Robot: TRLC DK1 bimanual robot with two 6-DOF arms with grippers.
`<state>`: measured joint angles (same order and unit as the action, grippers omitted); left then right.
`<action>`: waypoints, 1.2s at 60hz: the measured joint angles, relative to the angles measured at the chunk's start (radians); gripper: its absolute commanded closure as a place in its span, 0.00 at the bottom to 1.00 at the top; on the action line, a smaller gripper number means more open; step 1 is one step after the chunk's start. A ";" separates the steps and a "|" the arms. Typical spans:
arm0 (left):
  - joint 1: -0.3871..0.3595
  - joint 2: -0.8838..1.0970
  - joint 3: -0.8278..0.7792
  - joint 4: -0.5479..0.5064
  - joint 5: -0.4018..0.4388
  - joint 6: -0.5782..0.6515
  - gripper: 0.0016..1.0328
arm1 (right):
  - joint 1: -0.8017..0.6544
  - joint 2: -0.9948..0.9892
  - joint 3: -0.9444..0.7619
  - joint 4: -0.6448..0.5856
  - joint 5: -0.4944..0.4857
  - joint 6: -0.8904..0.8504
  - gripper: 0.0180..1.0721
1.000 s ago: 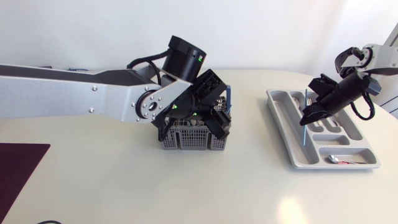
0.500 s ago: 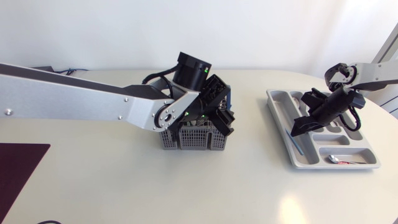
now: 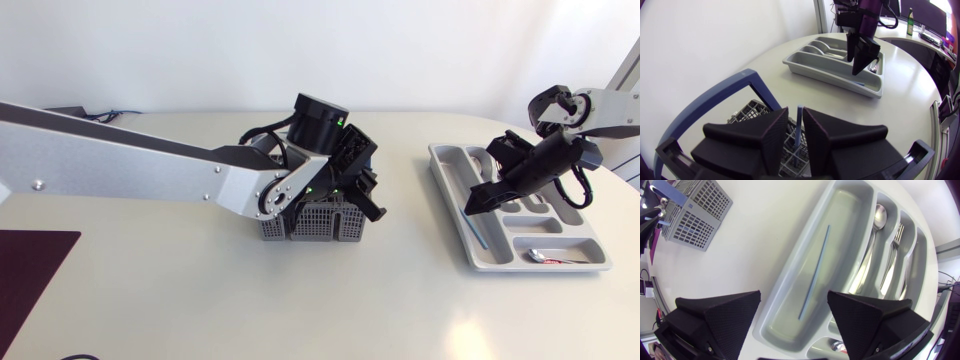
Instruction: Transfer all utensils from the basket to the drawer tray.
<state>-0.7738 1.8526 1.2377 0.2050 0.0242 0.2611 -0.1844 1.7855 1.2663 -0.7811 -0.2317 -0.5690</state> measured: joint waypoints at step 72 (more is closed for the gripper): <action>0.177 -0.343 0.013 -0.216 0.350 -0.390 0.97 | 0.532 -0.537 -0.295 0.419 -0.256 0.129 0.15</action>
<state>-0.5964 1.5097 1.2507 -0.0113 0.3744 -0.1291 0.3477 1.2484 0.9714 -0.3622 -0.4881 -0.4400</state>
